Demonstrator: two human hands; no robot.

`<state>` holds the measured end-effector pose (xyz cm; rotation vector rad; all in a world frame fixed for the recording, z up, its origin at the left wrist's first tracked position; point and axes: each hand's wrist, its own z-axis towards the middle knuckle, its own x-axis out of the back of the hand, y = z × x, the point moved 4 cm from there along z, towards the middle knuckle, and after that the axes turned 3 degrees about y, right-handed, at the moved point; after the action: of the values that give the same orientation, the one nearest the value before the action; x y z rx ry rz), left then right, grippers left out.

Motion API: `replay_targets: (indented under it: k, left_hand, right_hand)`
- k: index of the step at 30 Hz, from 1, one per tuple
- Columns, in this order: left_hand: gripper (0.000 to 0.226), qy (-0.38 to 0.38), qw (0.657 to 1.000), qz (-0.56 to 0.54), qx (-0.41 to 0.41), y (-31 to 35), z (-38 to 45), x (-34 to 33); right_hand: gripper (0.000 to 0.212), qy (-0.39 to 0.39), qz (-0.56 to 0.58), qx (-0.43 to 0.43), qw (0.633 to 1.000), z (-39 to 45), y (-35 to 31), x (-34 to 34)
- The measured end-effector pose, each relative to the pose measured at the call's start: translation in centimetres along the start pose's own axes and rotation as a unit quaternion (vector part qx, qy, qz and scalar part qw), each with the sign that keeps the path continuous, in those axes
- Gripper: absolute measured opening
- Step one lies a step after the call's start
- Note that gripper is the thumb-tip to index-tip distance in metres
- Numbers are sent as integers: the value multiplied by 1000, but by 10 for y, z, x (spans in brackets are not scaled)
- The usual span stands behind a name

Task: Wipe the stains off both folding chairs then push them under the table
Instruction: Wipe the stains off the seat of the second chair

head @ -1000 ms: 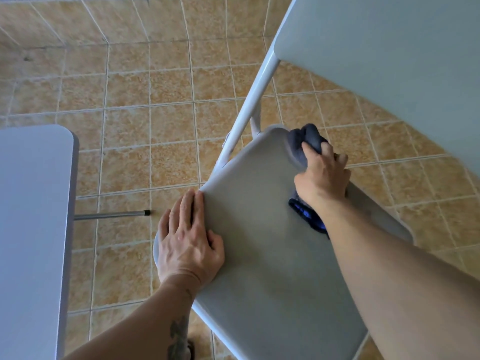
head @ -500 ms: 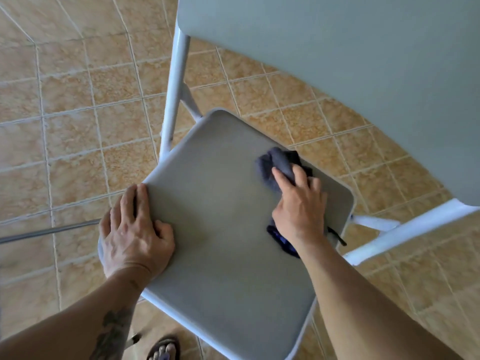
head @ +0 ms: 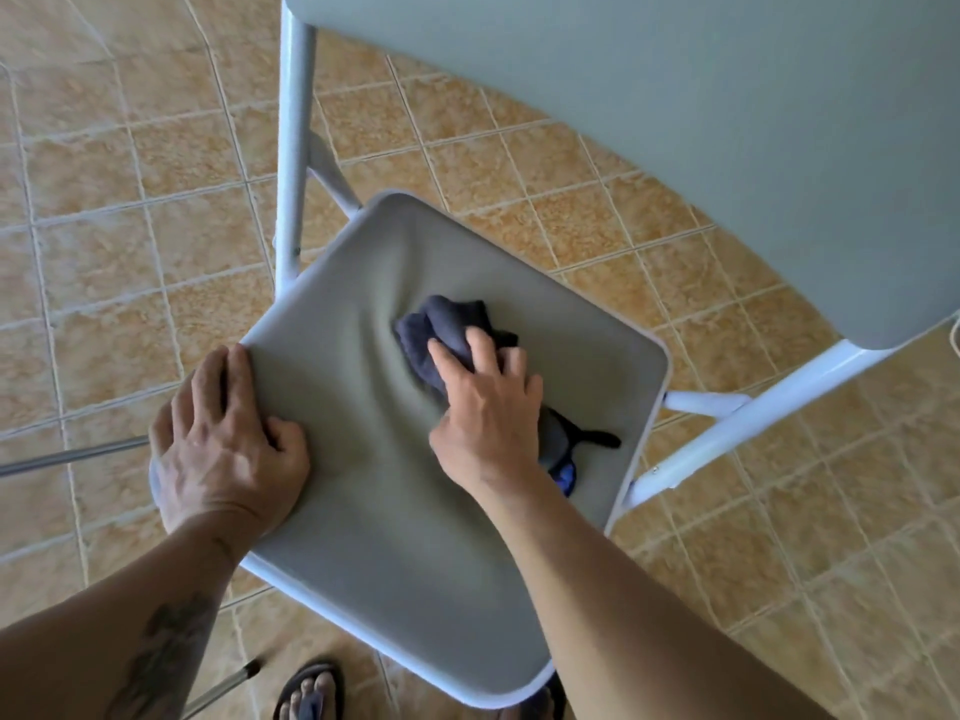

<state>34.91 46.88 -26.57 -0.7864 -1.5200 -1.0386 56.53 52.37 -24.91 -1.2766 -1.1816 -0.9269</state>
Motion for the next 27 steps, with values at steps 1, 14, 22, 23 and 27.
replay_targets:
  k: [1,14,22,23,27]
  left_hand:
    - [78,1,1000,-2,0,0,0,1]
    - [76,2,1000,-3,-8,0,-1,0]
    - [77,9,1000,-9,-5,2,-1,2]
    - [77,9,1000,-8,-4,2,-1,2]
    - [77,9,1000,-4,-8,1,-2,1]
  right_hand:
    - [71,-5,-1,33,999,7,1,0]
    - [68,-24,-27,-297,954,20,139,31]
    - [76,18,5,-84,996,-42,2,3]
    - [76,1,11,-30,999,-47,-16,-3]
    - [71,-22,29,116,993,-37,-17,-6]
